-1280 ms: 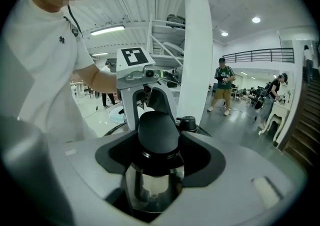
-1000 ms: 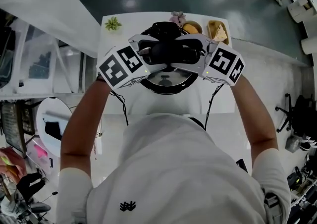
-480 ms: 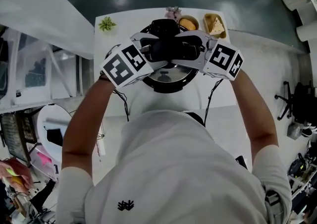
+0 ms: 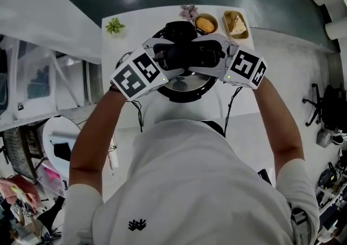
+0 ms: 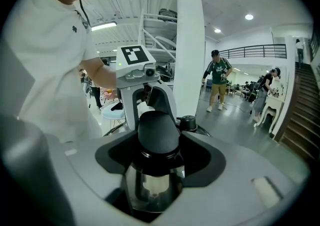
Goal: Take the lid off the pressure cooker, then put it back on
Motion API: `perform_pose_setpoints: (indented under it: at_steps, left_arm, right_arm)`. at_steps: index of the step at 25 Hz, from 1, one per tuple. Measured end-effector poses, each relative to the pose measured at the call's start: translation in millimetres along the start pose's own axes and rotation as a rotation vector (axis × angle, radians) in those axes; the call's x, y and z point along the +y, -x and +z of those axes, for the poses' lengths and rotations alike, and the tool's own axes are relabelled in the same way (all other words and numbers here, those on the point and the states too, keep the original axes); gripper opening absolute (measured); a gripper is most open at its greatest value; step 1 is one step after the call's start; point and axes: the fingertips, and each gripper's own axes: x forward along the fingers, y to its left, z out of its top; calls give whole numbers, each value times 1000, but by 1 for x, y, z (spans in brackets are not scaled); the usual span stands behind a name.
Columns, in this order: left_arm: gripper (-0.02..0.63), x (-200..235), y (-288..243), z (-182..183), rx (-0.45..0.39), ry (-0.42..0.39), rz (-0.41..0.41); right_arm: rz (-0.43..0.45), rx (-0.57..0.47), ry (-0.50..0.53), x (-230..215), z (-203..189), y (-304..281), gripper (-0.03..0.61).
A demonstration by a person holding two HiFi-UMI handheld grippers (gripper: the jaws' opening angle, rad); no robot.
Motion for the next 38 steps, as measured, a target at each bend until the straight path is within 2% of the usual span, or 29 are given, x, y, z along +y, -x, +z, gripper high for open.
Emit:
perform_pose_setpoints:
  at_steps: [11, 19, 23, 27, 32, 36, 38]
  left_arm:
    - [288, 0, -1, 1, -43, -10, -21]
    - [296, 2, 2, -2, -149, 4, -28]
    - [293, 1, 4, -2, -170, -11, -16]
    - [298, 2, 8, -5, -186, 2, -2]
    - [301, 4, 19, -16, -207, 39, 30]
    - [300, 4, 26, -22, -235, 76, 85]
    - [296, 6, 32, -26, -251, 97, 137]
  right_arm:
    - [-17, -43, 6, -1, 0, 1, 285]
    - [-53, -62, -6, -1, -2, 0, 293]
    - [-77, -67, -5, -2, -1, -1, 299]
    - [-122, -57, -12, -2, -4, 1, 311]
    - [-194, -73, -82, -5, -15, 13, 318]
    - [-263, -97, -121, -3, -24, 32, 305]
    - [-305, -101, -137, -1, -29, 42, 268]
